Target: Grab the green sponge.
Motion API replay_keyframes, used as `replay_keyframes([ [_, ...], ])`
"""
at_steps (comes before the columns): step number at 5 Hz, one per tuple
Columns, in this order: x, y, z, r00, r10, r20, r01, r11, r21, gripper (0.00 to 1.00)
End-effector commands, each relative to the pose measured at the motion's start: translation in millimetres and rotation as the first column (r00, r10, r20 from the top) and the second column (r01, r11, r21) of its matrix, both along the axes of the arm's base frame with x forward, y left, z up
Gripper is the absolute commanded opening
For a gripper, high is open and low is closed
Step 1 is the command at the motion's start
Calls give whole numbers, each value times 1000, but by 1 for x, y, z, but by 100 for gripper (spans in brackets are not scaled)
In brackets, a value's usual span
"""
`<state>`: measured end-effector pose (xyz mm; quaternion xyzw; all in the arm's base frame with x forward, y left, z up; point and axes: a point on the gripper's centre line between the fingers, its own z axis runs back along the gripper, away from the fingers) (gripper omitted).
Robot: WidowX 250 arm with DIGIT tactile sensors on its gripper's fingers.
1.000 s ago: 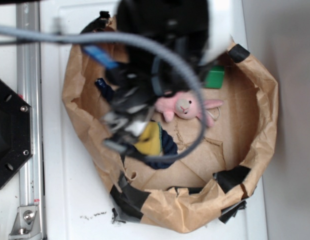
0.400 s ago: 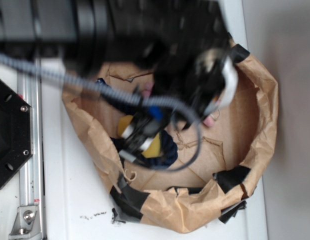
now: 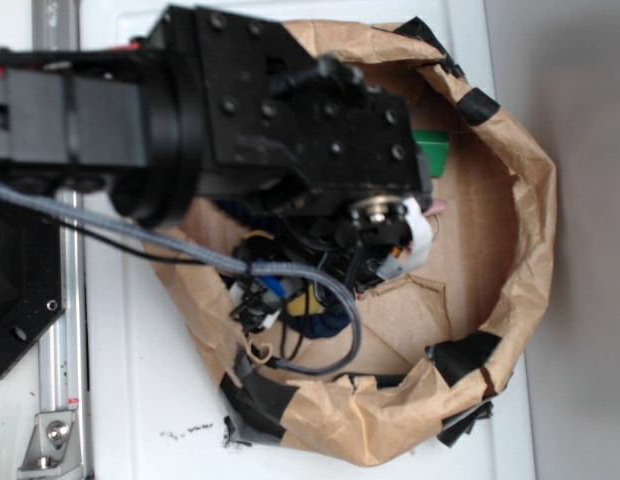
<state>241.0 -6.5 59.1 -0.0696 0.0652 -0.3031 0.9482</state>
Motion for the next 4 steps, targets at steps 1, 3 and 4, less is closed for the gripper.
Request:
replay_keyframes([
  [1, -16, -28, -14, 998, -58, -1, 58, 998, -9, 100],
  [3, -11, -33, -30, 1000, -19, -10, 19, 1000, -12, 0],
  [4, -7, -29, -20, 1000, 8, 14, -8, 1000, 3, 0],
])
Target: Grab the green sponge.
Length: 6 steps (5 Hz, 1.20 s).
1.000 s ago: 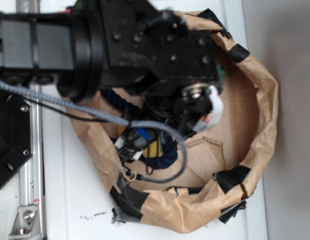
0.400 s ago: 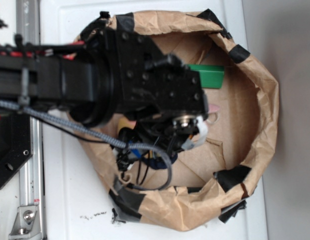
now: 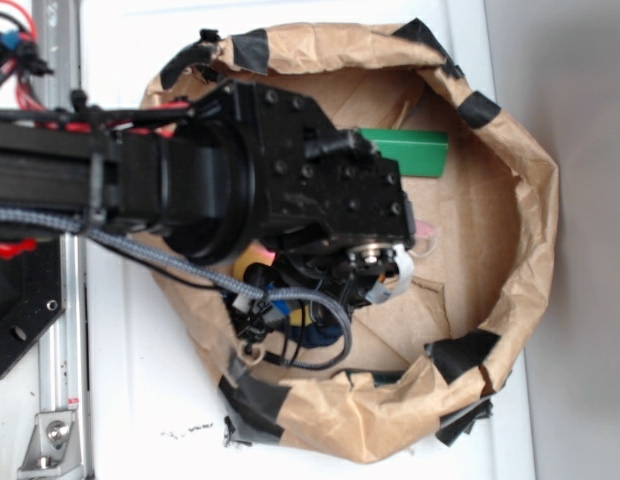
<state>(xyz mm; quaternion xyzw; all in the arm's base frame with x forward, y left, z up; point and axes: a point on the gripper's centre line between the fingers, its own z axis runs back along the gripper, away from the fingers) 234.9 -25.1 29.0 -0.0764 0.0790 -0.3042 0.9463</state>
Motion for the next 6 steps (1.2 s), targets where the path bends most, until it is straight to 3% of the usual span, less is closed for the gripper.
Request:
replay_keyframes([
  [1, 13, 5, 58, 981, 102, 166, -106, 994, 18, 0],
  [2, 21, 22, 108, 939, 210, 271, -224, 974, 23, 0],
  [3, 25, 37, 138, 907, 289, 307, -313, 949, 28, 0],
  [4, 27, 45, 145, 882, 376, 282, -398, 917, 20, 0],
  [5, 24, 46, 138, 835, 496, 239, -519, 853, 45, 0],
  [6, 24, 43, 133, 751, 623, 219, -632, 774, -35, 0],
])
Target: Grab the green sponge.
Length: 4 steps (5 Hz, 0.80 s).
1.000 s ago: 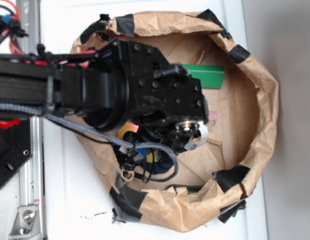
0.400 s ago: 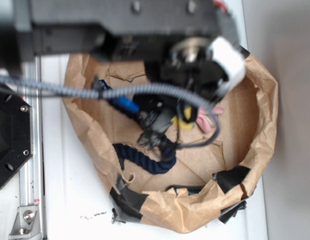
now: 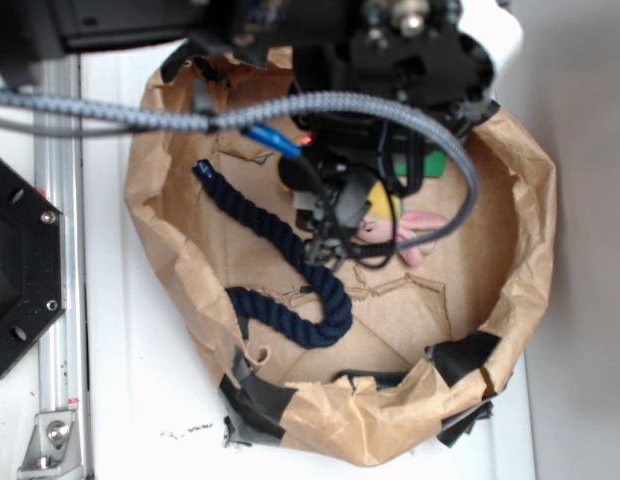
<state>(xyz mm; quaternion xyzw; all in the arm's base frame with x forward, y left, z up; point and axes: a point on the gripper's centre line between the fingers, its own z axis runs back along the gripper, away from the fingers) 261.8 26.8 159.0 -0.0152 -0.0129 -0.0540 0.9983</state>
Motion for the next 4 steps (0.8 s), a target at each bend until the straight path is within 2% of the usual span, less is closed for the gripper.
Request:
replay_keyframes([
  [1, -3, -12, 1, 979, 186, 87, -185, 983, -18, 0],
  [3, -4, -11, -1, 981, 165, 103, -164, 986, -16, 0],
  [4, -4, -13, -5, 982, 163, 92, -163, 987, -5, 0],
])
